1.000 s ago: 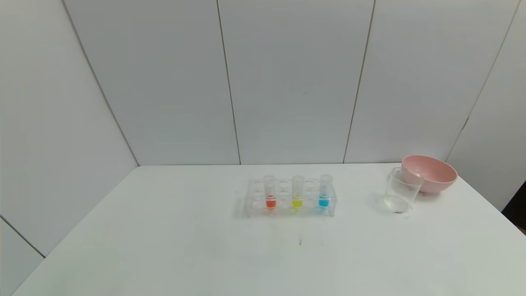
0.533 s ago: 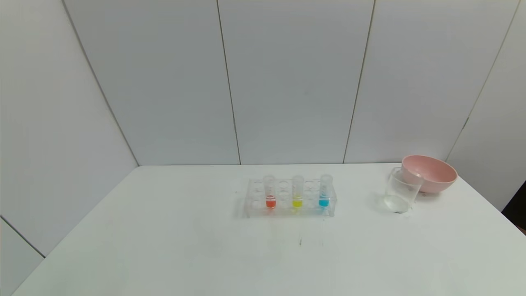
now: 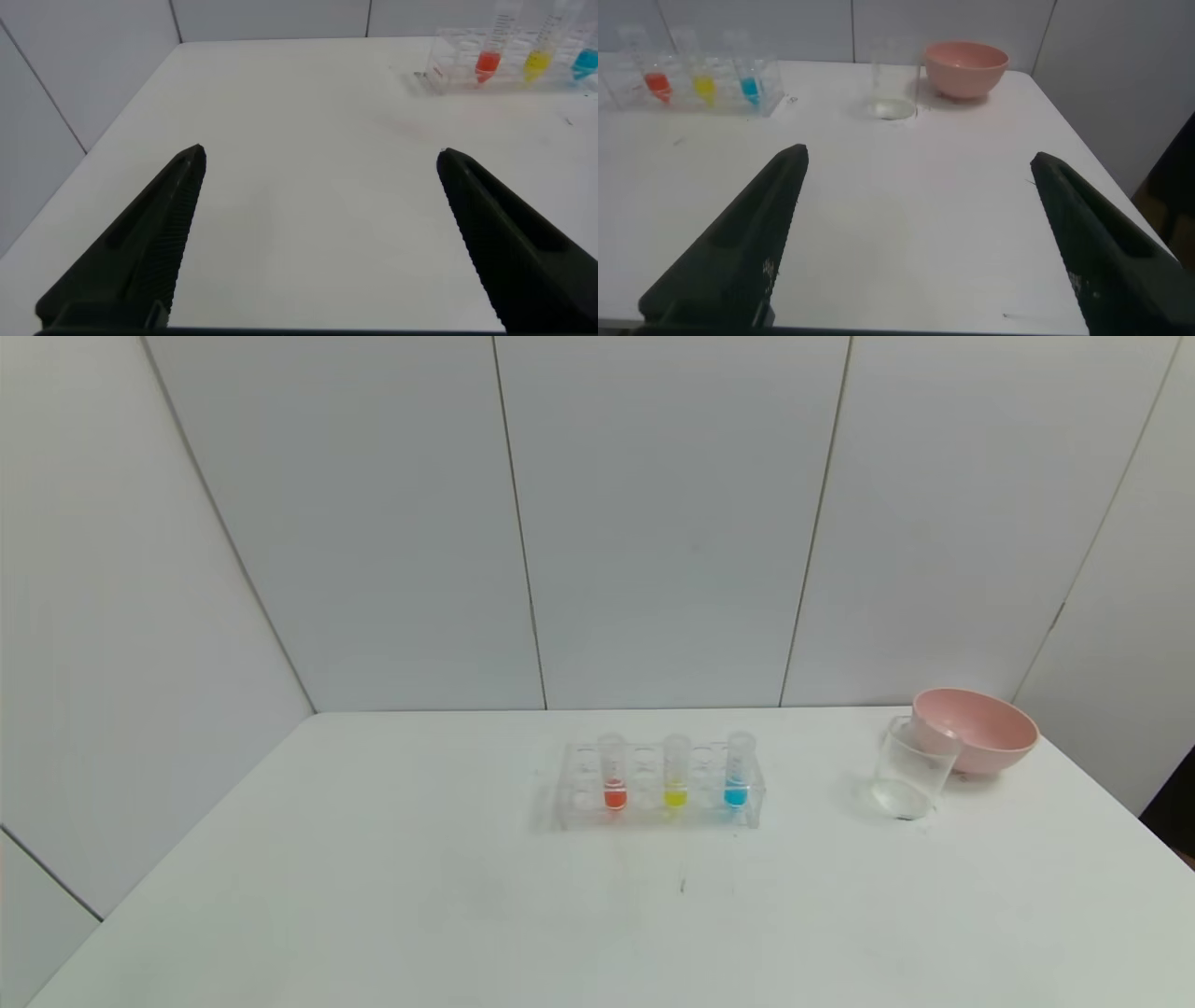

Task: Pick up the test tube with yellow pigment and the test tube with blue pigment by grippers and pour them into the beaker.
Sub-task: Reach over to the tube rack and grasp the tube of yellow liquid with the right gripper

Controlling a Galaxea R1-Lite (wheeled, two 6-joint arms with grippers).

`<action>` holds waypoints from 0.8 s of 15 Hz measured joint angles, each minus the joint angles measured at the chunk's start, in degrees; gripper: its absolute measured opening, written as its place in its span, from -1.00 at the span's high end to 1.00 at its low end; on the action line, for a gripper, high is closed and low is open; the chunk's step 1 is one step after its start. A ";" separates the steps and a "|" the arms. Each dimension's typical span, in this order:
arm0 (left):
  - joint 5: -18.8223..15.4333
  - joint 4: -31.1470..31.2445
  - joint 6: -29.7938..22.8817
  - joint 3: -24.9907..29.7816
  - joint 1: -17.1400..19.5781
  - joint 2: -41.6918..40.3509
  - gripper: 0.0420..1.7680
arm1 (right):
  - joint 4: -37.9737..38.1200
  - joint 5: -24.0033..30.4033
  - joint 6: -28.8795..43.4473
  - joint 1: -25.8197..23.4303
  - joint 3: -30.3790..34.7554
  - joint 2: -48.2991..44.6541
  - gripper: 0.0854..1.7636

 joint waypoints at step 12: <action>0.00 0.00 0.00 0.00 0.00 0.00 -1.00 | -32.13 -0.34 1.83 3.23 -7.55 46.92 -0.94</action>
